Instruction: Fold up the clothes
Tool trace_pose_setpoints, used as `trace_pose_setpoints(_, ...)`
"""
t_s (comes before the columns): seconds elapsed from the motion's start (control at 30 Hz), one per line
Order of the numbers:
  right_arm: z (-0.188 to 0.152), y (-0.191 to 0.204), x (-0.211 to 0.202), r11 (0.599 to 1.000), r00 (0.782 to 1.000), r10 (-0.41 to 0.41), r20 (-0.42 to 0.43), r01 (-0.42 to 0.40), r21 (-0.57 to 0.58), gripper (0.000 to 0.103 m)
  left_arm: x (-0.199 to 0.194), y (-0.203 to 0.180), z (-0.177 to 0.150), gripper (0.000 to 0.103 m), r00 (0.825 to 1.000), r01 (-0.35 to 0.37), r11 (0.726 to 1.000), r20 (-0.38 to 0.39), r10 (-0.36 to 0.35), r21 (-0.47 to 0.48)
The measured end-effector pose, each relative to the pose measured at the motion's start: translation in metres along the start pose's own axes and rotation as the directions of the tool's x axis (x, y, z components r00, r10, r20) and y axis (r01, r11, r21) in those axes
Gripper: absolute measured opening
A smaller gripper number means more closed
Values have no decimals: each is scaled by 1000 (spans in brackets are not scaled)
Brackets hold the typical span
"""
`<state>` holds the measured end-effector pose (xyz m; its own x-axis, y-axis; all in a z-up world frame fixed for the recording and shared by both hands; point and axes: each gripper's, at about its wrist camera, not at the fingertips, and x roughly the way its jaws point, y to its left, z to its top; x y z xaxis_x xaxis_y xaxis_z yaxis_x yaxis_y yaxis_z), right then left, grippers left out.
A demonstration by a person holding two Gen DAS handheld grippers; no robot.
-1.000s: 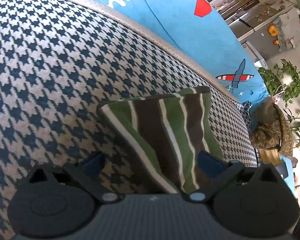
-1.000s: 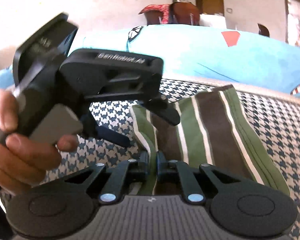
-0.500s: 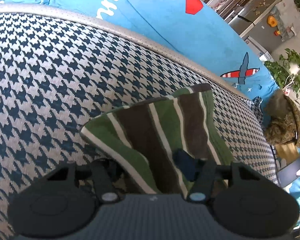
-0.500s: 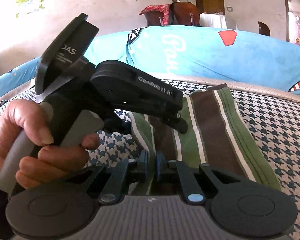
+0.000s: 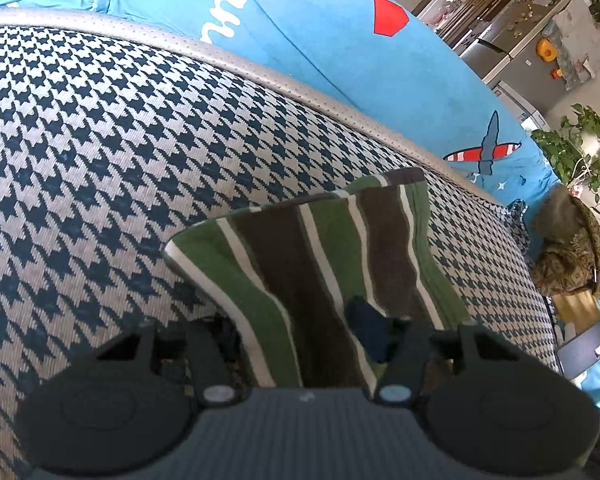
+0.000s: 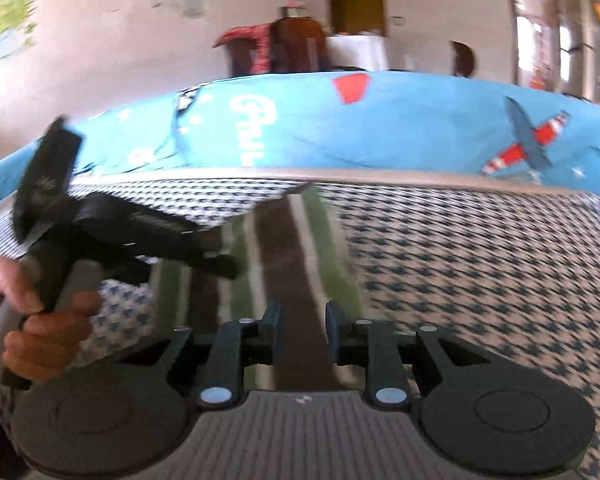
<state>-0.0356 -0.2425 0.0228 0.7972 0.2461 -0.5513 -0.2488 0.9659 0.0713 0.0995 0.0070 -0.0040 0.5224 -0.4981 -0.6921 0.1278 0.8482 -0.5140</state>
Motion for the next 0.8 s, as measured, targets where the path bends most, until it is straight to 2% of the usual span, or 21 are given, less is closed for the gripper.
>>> trace_pose_setpoints(0.13,5,-29,0,998,999,-36,-2,36,50,39,4,-3,1,53,1000,-13,1000,2,13,4)
trace_pose_setpoints(0.2,4,-42,4,996,1000,-26,-16,27,88,42,7,-7,1,54,1000,-24,1000,6,24,12)
trace_pose_setpoints(0.3,1,-53,9,986,999,12,-44,-5,164,43,10,-10,1,54,999,-32,999,8,31,19)
trace_pose_setpoints(0.47,-6,-70,24,940,987,142,-81,-109,324,43,12,-10,2,55,999,-32,999,10,32,18)
trace_pose_setpoints(0.6,-13,-74,36,913,981,171,-87,-125,389,43,11,-9,1,55,1000,-27,1000,11,27,13)
trace_pose_setpoints(0.8,-13,-74,50,887,981,190,-49,-150,437,45,12,-7,0,57,999,-28,1000,16,28,12)
